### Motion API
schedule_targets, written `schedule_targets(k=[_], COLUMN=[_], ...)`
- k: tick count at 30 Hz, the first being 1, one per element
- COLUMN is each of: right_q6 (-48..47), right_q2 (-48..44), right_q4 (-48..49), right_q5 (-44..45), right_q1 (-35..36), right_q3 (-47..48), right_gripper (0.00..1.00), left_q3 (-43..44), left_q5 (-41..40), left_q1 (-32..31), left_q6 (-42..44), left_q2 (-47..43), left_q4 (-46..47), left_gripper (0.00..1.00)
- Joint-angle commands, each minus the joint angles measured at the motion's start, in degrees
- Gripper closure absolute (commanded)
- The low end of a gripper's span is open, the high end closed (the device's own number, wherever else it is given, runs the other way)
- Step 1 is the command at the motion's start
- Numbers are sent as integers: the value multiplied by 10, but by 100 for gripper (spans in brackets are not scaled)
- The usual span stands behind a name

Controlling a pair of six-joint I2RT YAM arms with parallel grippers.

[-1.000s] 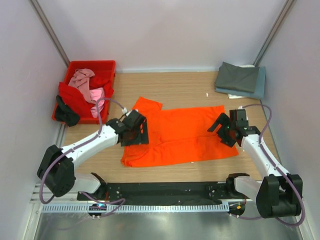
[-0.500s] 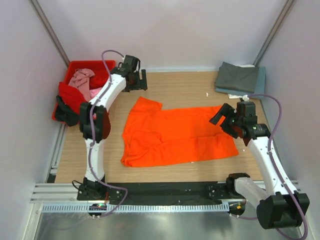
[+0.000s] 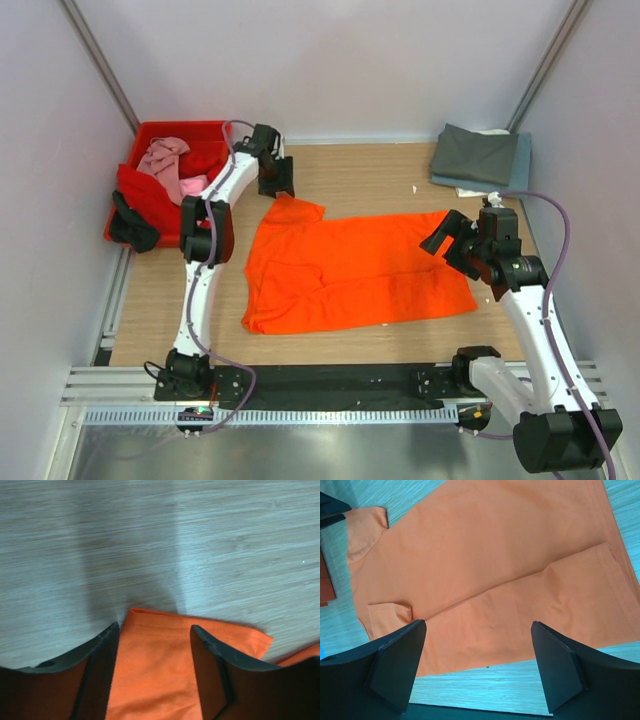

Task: Fold and stack the t-shirts
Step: Fold the tshirt

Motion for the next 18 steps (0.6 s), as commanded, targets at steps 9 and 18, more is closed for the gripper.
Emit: schedule_targets(k=[9, 18], right_q6=[-12, -14], right_q2=[44, 187], right_q4=[42, 136], right_q5=[-2, 27], right_q1=[3, 2], right_q3=[-3, 38], right_gripper=[8, 8], left_q3=[-63, 41], left_q5=[-15, -64], left_q1=[-10, -12], left_q6=[24, 27], left_q2=[-27, -58], left_q4=[27, -79], left_gripper=[65, 100])
